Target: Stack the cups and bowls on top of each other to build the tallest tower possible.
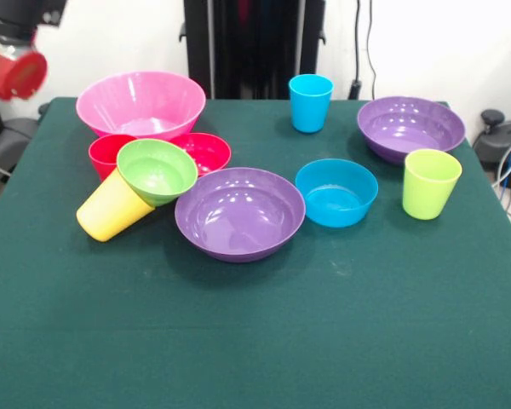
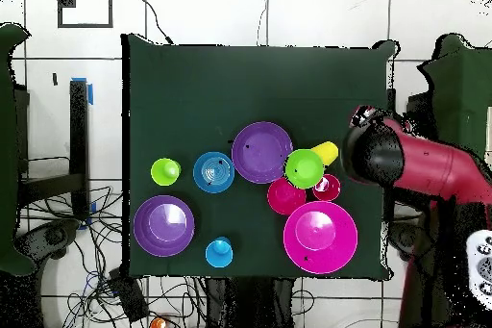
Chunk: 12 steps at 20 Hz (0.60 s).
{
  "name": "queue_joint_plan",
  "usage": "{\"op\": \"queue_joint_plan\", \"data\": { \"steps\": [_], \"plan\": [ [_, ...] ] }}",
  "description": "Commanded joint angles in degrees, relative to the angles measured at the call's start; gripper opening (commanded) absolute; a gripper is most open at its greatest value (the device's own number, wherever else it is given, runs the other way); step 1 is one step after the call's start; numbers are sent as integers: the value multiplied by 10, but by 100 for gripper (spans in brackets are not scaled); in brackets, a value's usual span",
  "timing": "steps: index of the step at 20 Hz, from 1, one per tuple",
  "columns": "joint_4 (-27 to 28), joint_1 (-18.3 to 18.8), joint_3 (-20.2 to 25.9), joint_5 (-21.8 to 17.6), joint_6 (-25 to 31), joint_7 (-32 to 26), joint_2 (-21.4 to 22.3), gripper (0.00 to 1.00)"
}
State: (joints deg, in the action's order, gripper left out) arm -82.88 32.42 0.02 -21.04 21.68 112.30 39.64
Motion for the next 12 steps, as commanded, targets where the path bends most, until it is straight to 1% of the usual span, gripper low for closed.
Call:
{"op": "queue_joint_plan", "data": {
  "steps": [1,2,4,5,6,7,8,9,10,11,12],
  "plan": [
    [-75,38,132,89,170,-68,57,0],
    [-90,47,147,115,193,-64,67,0],
    [-110,60,167,150,203,-52,75,0],
    [-121,65,175,164,195,-44,77,0],
    [-155,92,215,219,189,-26,73,0],
    [-175,108,239,254,192,-20,66,0],
    [-226,151,306,326,158,-9,49,0],
    [-249,170,336,354,135,-10,39,0],
    [-282,197,381,393,99,-1,20,0],
    [-300,211,406,415,79,5,9,0],
    [-317,229,437,425,47,7,-8,0]
  ]
}}
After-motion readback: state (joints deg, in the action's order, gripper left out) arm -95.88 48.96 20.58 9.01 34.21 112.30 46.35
